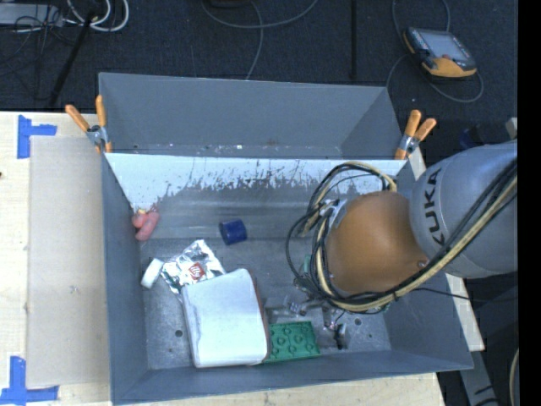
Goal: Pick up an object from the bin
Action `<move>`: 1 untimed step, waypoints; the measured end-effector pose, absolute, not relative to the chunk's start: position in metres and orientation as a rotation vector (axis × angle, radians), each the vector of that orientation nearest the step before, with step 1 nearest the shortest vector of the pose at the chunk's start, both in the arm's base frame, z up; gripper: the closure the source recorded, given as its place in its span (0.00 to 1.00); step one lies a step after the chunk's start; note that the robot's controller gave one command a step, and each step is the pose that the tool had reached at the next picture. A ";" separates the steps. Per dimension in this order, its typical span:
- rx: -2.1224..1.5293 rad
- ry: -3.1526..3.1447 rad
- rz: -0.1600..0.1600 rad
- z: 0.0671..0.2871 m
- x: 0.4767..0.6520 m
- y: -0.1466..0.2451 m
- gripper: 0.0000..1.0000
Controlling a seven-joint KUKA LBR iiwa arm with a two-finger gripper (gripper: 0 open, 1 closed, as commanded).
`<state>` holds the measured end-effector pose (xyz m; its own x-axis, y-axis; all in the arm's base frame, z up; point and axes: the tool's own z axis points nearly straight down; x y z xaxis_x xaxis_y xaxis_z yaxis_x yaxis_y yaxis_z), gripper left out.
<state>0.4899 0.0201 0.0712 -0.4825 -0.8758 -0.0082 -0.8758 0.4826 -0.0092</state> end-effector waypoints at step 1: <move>-1.633 2.671 -0.006 0.071 0.481 0.044 0.00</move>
Offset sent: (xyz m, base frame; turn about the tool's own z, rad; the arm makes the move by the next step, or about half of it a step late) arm -0.0121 0.0232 -0.0012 -0.0295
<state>0.4814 0.0440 0.0714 -0.4557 -0.8901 -0.0070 -0.8901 0.4557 -0.0089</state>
